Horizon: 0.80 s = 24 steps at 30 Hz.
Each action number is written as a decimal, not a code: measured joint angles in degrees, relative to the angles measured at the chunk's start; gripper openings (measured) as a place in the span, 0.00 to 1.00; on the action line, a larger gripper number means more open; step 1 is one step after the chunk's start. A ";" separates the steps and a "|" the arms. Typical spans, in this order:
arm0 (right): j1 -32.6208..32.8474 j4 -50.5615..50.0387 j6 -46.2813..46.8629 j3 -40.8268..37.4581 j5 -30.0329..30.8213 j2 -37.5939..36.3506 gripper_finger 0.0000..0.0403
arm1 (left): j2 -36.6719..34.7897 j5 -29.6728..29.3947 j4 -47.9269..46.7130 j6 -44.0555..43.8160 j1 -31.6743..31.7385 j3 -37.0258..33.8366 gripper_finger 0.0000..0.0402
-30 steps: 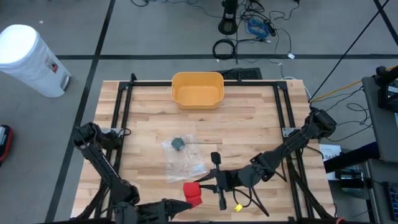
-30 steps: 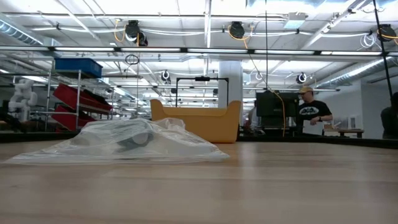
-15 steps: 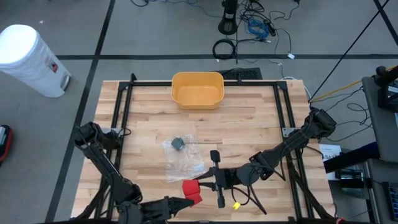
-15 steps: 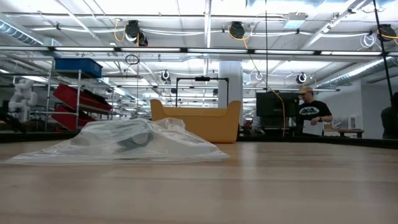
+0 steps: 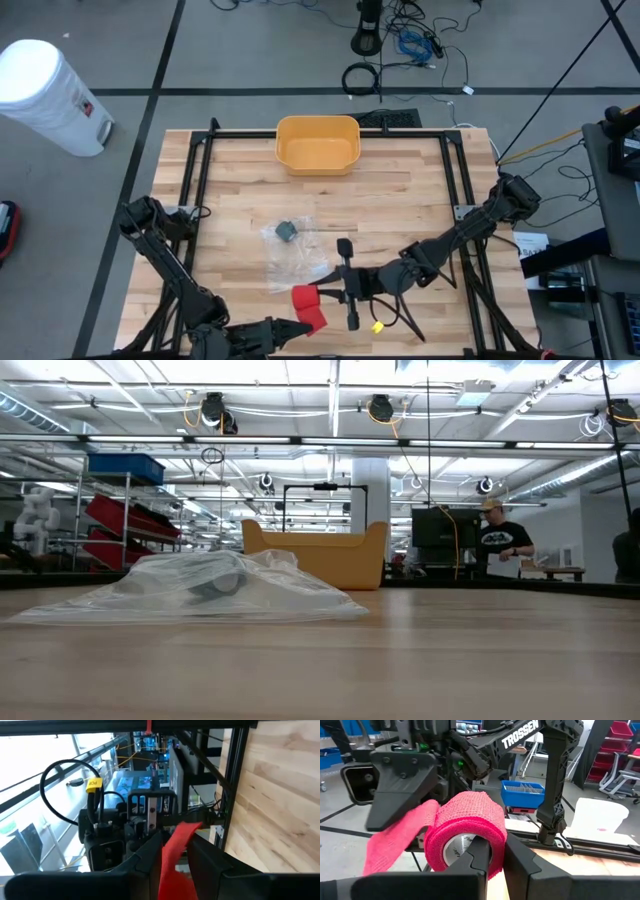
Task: Roll bandage
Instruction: Roll the red bandage
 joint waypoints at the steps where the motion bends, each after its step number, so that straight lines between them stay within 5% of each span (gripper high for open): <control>1: -0.10 -0.04 0.00 0.00 0.01 0.00 0.07 | 0.00 0.14 -0.02 -0.74 0.00 0.00 0.24; 12: -0.40 -0.44 0.22 0.00 0.00 0.00 0.07 | 0.00 1.06 -0.04 -2.60 0.04 0.00 0.22; 20: -0.42 -0.61 0.16 0.00 0.00 0.00 0.07 | 0.00 0.93 0.00 -2.64 0.07 0.00 0.02; 24: -0.40 -0.81 0.15 0.00 0.00 0.00 0.07 | 0.00 0.55 0.40 -2.59 0.04 0.00 0.02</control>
